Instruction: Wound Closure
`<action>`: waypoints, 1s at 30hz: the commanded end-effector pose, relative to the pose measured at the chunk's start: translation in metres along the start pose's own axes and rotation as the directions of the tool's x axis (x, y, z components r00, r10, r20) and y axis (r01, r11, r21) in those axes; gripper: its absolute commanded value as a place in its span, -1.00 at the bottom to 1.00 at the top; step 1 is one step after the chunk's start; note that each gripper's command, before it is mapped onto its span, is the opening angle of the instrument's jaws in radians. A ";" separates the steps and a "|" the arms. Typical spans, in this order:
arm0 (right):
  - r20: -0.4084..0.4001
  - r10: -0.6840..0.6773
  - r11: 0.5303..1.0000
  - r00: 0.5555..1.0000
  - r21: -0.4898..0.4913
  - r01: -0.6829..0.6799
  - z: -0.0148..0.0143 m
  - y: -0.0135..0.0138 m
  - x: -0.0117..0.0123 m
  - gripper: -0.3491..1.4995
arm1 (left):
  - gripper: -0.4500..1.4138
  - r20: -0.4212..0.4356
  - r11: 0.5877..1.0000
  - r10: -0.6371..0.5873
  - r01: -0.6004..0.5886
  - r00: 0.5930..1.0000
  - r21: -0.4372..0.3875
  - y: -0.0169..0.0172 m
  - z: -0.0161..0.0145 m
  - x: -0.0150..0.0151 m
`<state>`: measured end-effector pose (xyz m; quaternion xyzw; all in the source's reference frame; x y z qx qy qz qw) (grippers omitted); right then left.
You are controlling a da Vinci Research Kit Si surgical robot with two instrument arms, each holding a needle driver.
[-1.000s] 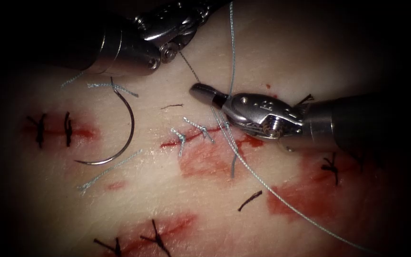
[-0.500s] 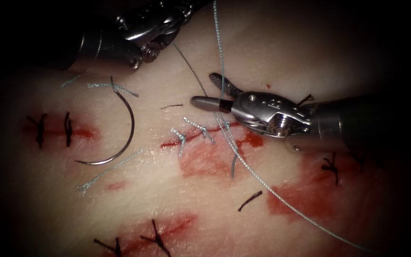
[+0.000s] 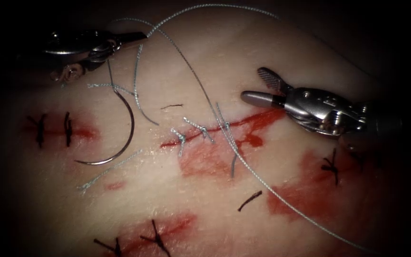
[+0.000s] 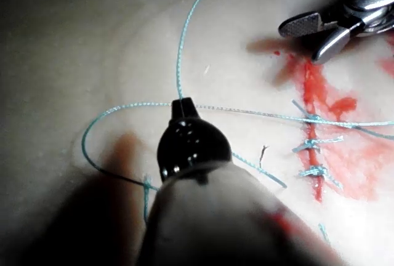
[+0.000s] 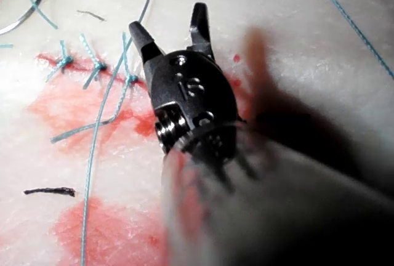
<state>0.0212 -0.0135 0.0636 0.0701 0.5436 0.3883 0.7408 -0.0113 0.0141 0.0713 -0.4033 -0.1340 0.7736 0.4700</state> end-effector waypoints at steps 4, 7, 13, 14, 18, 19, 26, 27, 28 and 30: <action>0.000 0.006 1.000 1.000 0.002 -0.006 0.0004 -0.0001 0.0004 0.82 | -0.21 0.024 0.987 0.144 -0.142 0.989 -0.080 0.0006 -0.0002 0.0013; 0.000 0.007 1.000 1.000 0.003 -0.007 0.0003 -0.0002 0.0004 0.82 | 0.30 0.021 0.943 0.293 -0.285 0.956 -0.171 0.0013 -0.0011 0.0033; 0.000 0.006 1.000 1.000 0.005 -0.006 0.0001 -0.0002 0.0004 0.82 | 0.86 0.054 0.863 0.500 -0.492 0.864 -0.115 0.0025 -0.0038 0.0080; 0.000 0.006 1.000 1.000 0.005 -0.006 0.0001 -0.0002 0.0004 0.82 | 0.82 0.051 0.836 0.543 -0.534 0.838 -0.126 0.0028 -0.0044 0.0089; 0.000 0.006 1.000 1.000 0.006 -0.006 0.0000 -0.0002 0.0003 0.82 | 0.80 0.012 0.749 0.648 -0.635 0.761 -0.192 0.0049 -0.0059 0.0109; 0.000 0.006 1.000 1.000 0.006 -0.006 0.0000 -0.0002 0.0003 0.82 | 0.80 0.002 0.714 0.686 -0.672 0.728 -0.195 0.0054 -0.0061 0.0111; 0.000 0.006 1.000 1.000 0.007 -0.006 0.0000 -0.0003 0.0003 0.84 | 0.82 0.167 0.526 0.850 -0.827 0.500 -0.199 0.0058 -0.0076 0.0083; 0.000 0.006 1.000 1.000 0.007 -0.006 0.0000 -0.0003 0.0003 0.84 | 0.79 0.252 0.585 0.807 -0.784 0.535 -0.207 0.0054 -0.0079 0.0067; 0.000 0.006 1.000 1.000 0.007 -0.006 0.0000 -0.0004 0.0003 0.84 | 0.77 0.312 0.622 0.774 -0.754 0.551 -0.212 0.0050 -0.0080 0.0055; 0.000 0.006 1.000 1.000 0.007 -0.006 0.0000 -0.0005 0.0004 0.84 | 0.71 0.430 0.692 0.701 -0.686 0.568 -0.222 0.0042 -0.0080 0.0027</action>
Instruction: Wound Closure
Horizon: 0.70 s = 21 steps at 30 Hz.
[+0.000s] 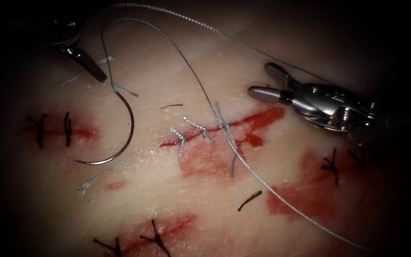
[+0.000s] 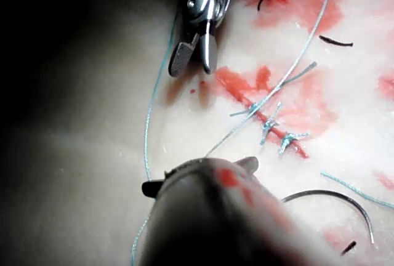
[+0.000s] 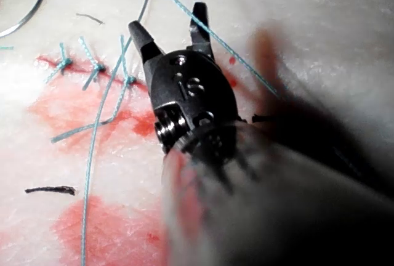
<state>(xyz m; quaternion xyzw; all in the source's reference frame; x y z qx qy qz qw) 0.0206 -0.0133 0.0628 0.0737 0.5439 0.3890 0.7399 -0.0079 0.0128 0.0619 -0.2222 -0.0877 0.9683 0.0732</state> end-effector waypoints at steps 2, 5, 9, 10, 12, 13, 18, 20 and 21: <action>-0.001 0.000 1.000 1.000 0.002 0.000 0.0009 -0.0006 -0.0002 0.84 | 0.62 0.064 0.997 -0.053 0.056 0.997 -0.058 0.0009 0.0017 -0.0014; -0.001 -0.001 1.000 1.000 0.002 0.001 0.0009 -0.0006 -0.0003 0.84 | 0.62 0.164 0.988 -0.118 0.133 0.979 -0.080 0.0025 0.0027 -0.0041; -0.001 -0.007 1.000 1.000 0.002 0.007 0.0009 -0.0007 -0.0003 0.84 | 0.64 0.283 0.977 -0.152 0.187 0.947 -0.099 0.0042 0.0041 -0.0071; -0.001 -0.001 1.000 1.000 0.002 0.001 0.0008 -0.0008 -0.0003 0.84 | 0.75 0.302 0.976 -0.142 0.185 0.943 -0.118 0.0044 0.0049 -0.0081; -0.002 0.005 1.000 1.000 -0.001 -0.005 0.0008 -0.0009 -0.0003 0.84 | 0.79 0.298 0.974 -0.135 0.182 0.945 -0.134 0.0041 0.0058 -0.0095; -0.002 0.005 1.000 1.000 -0.001 -0.005 0.0008 -0.0010 -0.0003 0.84 | 0.79 0.296 0.975 -0.130 0.177 0.946 -0.137 0.0038 0.0060 -0.0101; -0.002 0.005 1.000 1.000 -0.001 -0.005 0.0007 -0.0011 -0.0003 0.84 | 0.84 0.301 0.973 -0.140 0.187 0.943 -0.134 0.0012 0.0049 -0.0125; -0.002 0.011 1.000 1.000 -0.001 -0.011 0.0007 -0.0012 -0.0003 0.84 | 0.84 0.295 0.970 -0.154 0.201 0.943 -0.138 -0.0002 0.0038 -0.0122; -0.002 0.010 1.000 1.000 -0.001 -0.010 0.0007 -0.0012 -0.0004 0.84 | 0.84 0.286 0.969 -0.155 0.202 0.945 -0.142 -0.0008 0.0032 -0.0118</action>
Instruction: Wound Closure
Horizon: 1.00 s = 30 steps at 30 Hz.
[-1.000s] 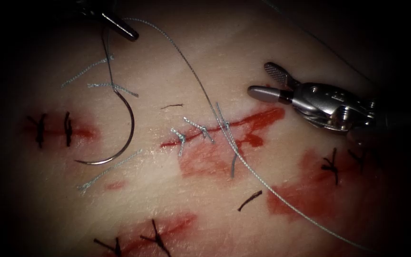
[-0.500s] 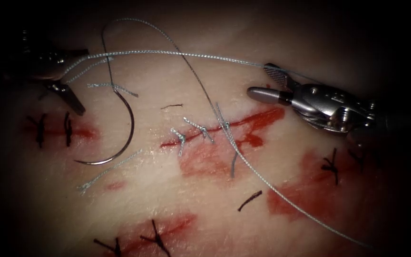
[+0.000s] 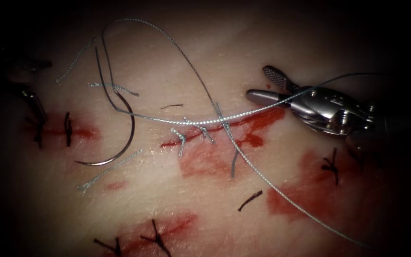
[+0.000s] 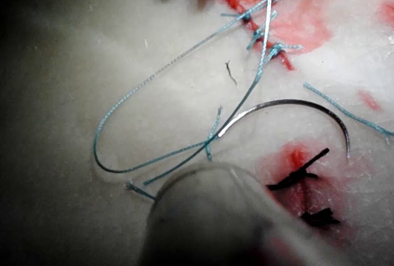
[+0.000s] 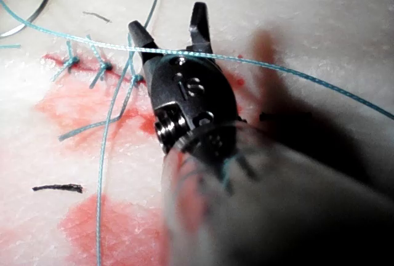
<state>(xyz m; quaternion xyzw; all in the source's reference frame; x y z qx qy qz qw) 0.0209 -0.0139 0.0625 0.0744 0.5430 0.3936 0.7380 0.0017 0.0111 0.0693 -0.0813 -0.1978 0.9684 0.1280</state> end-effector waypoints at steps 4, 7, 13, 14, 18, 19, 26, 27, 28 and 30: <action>-0.001 0.020 1.000 1.000 0.010 -0.020 0.0002 -0.0006 -0.0006 0.78 | 0.80 -0.129 0.998 -0.051 0.045 0.990 -0.050 0.0009 -0.0028 0.0030; 0.021 0.014 1.000 1.000 0.011 -0.014 -0.0008 -0.0008 -0.0010 0.73 | 0.75 -0.235 0.987 -0.082 0.046 0.968 -0.157 0.0045 -0.0041 0.0057; 0.153 -0.392 0.919 0.907 0.117 0.377 -0.0021 -0.0001 -0.0006 0.71 | 0.66 -0.280 0.932 -0.083 -0.025 0.956 -0.360 0.0143 -0.0048 0.0094; 0.159 -0.435 0.899 0.886 0.129 0.418 -0.0024 0.0000 -0.0004 0.71 | 0.66 -0.263 0.913 -0.104 -0.013 0.959 -0.407 0.0162 -0.0049 0.0099; 0.239 -0.480 0.876 0.844 0.177 0.448 -0.0040 0.0003 0.0003 0.71 | 0.57 -0.204 0.853 -0.144 0.017 0.968 -0.521 0.0204 -0.0057 0.0111; 0.263 -0.483 0.875 0.835 0.174 0.452 -0.0045 0.0002 0.0003 0.74 | 0.55 -0.196 0.844 -0.142 0.015 0.970 -0.536 0.0211 -0.0060 0.0113; 0.362 -0.353 0.935 0.863 0.171 0.311 -0.0093 -0.0027 0.0000 0.71 | 0.39 -0.271 0.815 -0.048 -0.119 0.961 -0.568 0.0235 -0.0060 0.0145; 0.364 -0.343 0.937 0.866 0.197 0.289 -0.0096 -0.0033 0.0001 0.71 | 0.39 -0.282 0.826 -0.044 -0.123 0.958 -0.550 0.0235 -0.0055 0.0153; 0.362 -0.335 0.935 0.870 0.239 0.261 -0.0100 -0.0040 0.0004 0.67 | 0.37 -0.299 0.841 -0.039 -0.131 0.953 -0.525 0.0234 -0.0049 0.0163; 0.355 -0.329 0.925 0.875 0.306 0.224 -0.0102 -0.0051 0.0010 0.54 | 0.32 -0.381 0.880 0.021 -0.198 0.924 -0.432 0.0226 -0.0033 0.0189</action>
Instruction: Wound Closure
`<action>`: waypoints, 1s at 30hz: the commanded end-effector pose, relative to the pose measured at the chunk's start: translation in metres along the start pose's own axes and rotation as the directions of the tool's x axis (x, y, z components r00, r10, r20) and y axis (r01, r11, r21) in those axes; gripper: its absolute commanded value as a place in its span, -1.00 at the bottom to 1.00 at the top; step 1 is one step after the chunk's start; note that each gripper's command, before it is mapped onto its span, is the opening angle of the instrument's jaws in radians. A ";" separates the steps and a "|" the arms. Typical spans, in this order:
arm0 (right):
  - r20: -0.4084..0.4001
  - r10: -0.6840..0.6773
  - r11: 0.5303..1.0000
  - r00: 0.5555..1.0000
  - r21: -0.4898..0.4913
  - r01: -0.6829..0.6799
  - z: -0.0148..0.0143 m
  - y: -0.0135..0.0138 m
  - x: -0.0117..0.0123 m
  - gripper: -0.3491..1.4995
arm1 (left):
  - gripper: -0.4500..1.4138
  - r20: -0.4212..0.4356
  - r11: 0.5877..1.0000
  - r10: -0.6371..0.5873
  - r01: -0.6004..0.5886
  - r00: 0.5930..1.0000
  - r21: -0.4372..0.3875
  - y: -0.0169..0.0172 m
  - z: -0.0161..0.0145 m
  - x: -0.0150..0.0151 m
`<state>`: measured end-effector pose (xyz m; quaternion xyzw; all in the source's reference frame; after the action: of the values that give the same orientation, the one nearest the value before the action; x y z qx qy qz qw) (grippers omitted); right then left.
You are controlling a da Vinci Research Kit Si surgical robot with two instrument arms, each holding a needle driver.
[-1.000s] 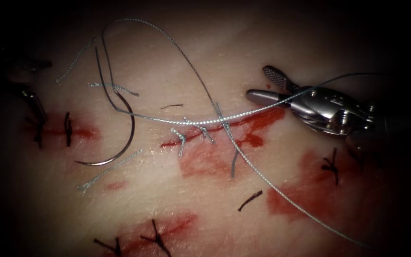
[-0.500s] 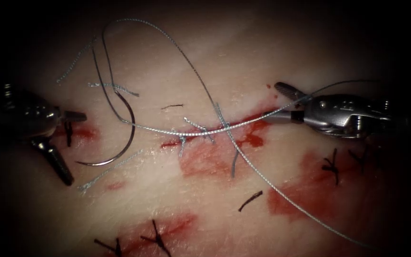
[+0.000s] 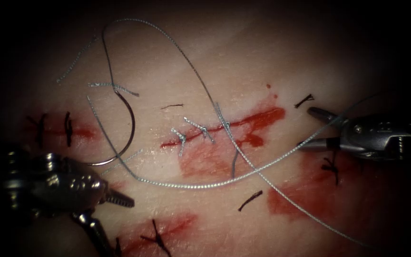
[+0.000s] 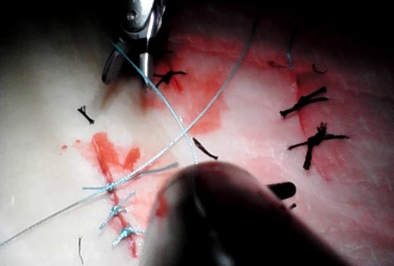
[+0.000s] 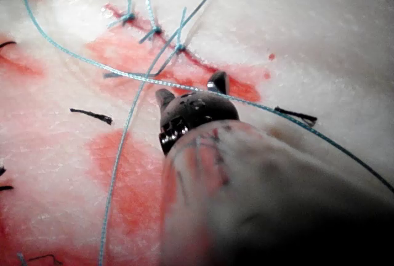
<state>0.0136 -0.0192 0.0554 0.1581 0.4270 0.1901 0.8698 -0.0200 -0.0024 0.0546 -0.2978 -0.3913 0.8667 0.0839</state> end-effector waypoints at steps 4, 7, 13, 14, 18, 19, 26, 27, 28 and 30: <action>-0.082 0.073 0.988 0.994 0.144 -0.060 0.0000 -0.0024 0.0026 0.54 | 0.30 -0.065 0.983 0.129 -0.119 0.989 0.143 -0.0047 0.0042 0.0020; -0.116 0.108 0.984 0.987 0.156 -0.090 -0.0002 -0.0027 0.0036 0.54 | 0.17 -0.071 0.979 0.140 -0.128 0.988 0.157 -0.0074 0.0073 0.0015; -0.142 0.090 0.982 0.986 0.176 -0.064 -0.0001 -0.0025 0.0035 0.53 | -0.03 -0.164 0.949 0.266 -0.228 0.950 0.220 -0.0131 0.0108 0.0009; -0.142 0.089 0.983 0.986 0.175 -0.063 -0.0001 -0.0024 0.0034 0.53 | -0.01 -0.193 0.937 0.312 -0.267 0.930 0.228 -0.0138 0.0108 0.0008; -0.143 0.090 0.984 0.986 0.163 -0.066 0.0000 -0.0019 0.0033 0.53 | -0.10 -0.297 0.878 0.467 -0.398 0.833 0.266 -0.0151 0.0106 0.0008; -0.143 0.090 0.985 0.986 0.160 -0.066 0.0000 -0.0018 0.0033 0.53 | -0.13 -0.297 0.863 0.495 -0.423 0.817 0.275 -0.0153 0.0106 0.0008; -0.143 0.088 0.985 0.986 0.160 -0.065 0.0000 -0.0019 0.0032 0.54 | -0.15 -0.271 0.805 0.589 -0.524 0.762 0.278 -0.0150 0.0111 0.0010; -0.143 0.088 0.985 0.986 0.160 -0.065 0.0000 -0.0019 0.0032 0.54 | -0.15 -0.272 0.804 0.592 -0.531 0.759 0.267 -0.0149 0.0113 0.0010; -0.143 0.088 0.985 0.986 0.161 -0.065 0.0000 -0.0019 0.0032 0.54 | -0.13 -0.273 0.801 0.597 -0.541 0.754 0.255 -0.0147 0.0115 0.0008; -0.143 0.088 0.985 0.986 0.161 -0.065 0.0000 -0.0019 0.0032 0.56 | -0.13 -0.274 0.795 0.606 -0.558 0.746 0.239 -0.0144 0.0118 0.0006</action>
<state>0.0150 -0.0191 0.0522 0.2265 0.4977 0.2016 0.8126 -0.0281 0.0003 0.0704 -0.5431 -0.1965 0.8092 -0.1079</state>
